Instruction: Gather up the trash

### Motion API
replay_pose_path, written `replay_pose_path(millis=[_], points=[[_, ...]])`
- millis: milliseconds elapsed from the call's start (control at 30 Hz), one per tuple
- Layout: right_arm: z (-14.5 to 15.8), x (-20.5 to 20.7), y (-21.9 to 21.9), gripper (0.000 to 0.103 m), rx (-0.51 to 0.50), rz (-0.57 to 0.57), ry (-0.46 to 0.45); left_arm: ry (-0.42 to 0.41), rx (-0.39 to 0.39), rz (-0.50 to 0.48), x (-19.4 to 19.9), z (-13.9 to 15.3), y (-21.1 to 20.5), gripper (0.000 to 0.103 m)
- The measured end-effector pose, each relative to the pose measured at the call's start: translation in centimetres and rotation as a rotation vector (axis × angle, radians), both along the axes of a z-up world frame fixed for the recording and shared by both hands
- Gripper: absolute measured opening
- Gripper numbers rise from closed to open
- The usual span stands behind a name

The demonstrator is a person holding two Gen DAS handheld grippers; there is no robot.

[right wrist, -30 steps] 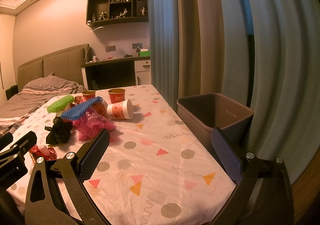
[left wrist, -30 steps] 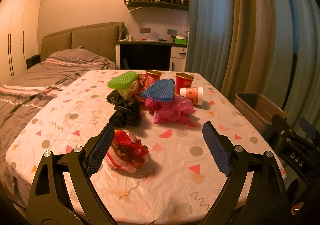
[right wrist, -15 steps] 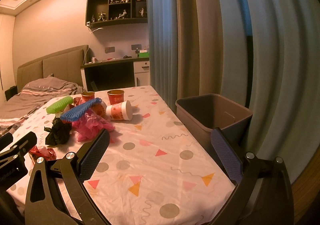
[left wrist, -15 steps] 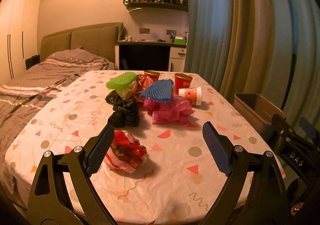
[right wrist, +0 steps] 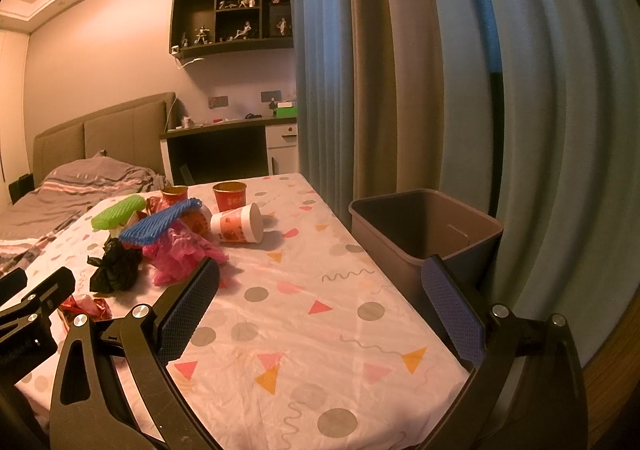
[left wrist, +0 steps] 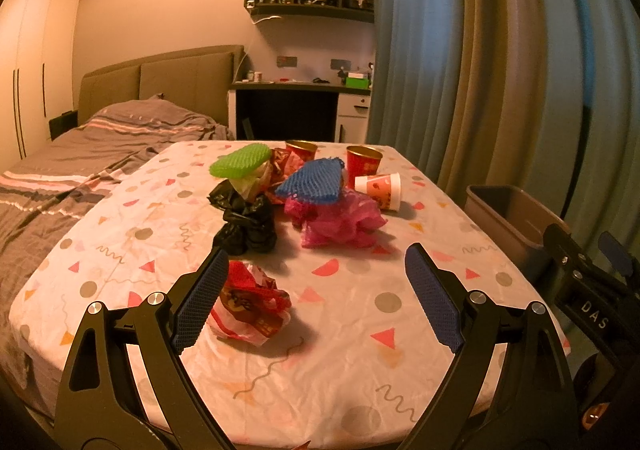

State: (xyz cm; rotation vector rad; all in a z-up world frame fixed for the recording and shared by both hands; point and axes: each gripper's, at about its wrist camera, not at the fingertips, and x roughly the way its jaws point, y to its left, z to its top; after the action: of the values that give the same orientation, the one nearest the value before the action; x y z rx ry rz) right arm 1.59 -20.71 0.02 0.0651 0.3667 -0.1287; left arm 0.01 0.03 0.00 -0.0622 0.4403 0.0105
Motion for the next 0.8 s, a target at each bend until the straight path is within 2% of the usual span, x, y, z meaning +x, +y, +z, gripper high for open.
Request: replay_pose_path(millis=[800], points=[[0.11,-0.07,-0.38,0.098,0.002,-0.003,-0.005,-0.001,0.0,0.0,-0.02,0.0,0.0,0.088]])
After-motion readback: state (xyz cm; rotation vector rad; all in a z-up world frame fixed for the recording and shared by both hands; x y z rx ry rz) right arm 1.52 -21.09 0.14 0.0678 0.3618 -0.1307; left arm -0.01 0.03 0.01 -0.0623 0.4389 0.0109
